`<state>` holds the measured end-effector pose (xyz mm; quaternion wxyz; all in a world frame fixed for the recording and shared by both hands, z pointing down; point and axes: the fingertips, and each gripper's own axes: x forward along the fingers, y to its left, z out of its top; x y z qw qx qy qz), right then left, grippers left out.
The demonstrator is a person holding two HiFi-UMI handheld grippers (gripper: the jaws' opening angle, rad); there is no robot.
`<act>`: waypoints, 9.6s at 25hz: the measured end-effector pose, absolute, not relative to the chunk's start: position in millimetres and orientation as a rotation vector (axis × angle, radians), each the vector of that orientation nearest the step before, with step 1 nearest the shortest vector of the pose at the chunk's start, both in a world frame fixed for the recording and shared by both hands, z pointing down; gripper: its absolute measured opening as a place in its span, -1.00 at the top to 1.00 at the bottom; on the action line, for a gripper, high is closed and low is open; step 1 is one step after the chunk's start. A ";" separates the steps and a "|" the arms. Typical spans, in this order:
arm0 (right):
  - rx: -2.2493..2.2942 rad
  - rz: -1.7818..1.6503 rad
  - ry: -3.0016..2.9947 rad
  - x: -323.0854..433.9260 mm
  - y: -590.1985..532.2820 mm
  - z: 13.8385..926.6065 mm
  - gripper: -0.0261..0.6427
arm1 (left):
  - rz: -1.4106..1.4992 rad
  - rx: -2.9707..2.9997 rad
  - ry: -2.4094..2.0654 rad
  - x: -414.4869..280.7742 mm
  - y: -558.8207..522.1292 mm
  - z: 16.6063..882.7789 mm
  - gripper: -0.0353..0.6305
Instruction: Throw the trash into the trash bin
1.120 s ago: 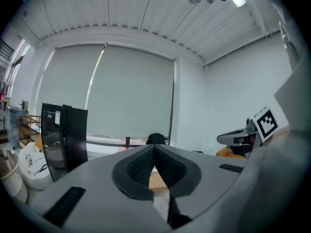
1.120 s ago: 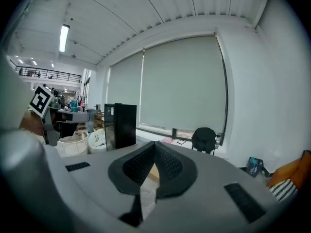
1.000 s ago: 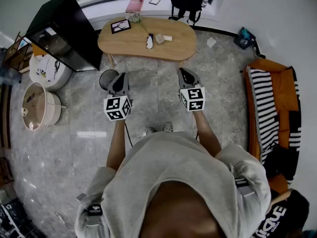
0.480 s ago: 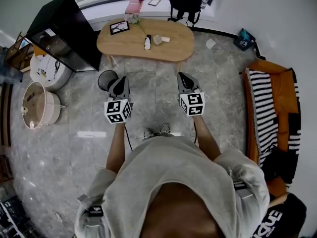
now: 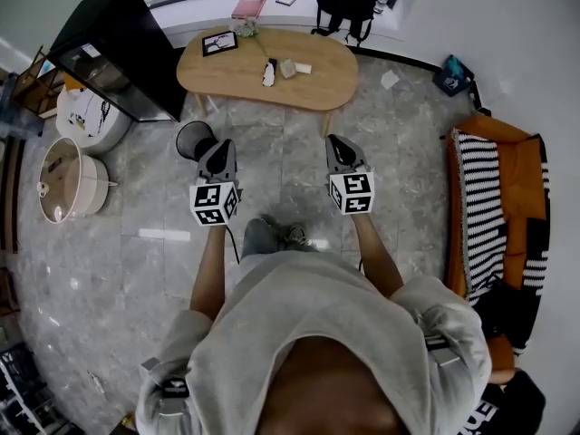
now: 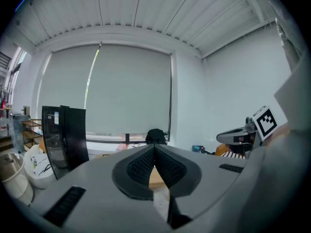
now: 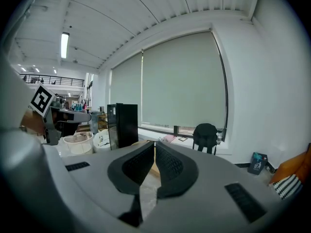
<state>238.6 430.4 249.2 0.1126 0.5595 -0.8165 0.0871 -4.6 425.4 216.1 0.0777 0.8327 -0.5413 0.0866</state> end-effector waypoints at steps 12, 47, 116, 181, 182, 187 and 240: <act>1.626 0.243 -2.373 240.1 359.1 261.6 0.83 | 0.238 2.478 -1.598 -1.9 357.0 239.0 0.84; 1.649 0.357 -2.194 138.8 -10.1 284.3 0.83 | 0.219 2.516 -1.338 -77.8 -46.9 266.5 0.84; 1.299 0.881 -2.016 216.7 79.1 598.3 0.83 | 0.908 2.089 -1.194 56.1 -25.8 716.1 0.84; 0.408 0.482 -2.249 -145.9 92.2 604.8 0.83 | 0.247 1.047 -1.862 -367.7 225.0 739.1 0.84; 0.409 0.482 -2.244 -145.4 91.4 605.2 0.83 | 0.259 1.041 -1.839 -366.5 224.4 746.9 0.84; 0.423 0.479 -2.236 -143.2 85.6 607.3 0.83 | 0.292 1.003 -1.723 -353.9 226.8 783.6 0.84; 1.195 0.772 -2.208 126.8 54.4 561.4 0.83 | 0.533 2.181 -1.353 -36.0 44.6 572.5 0.84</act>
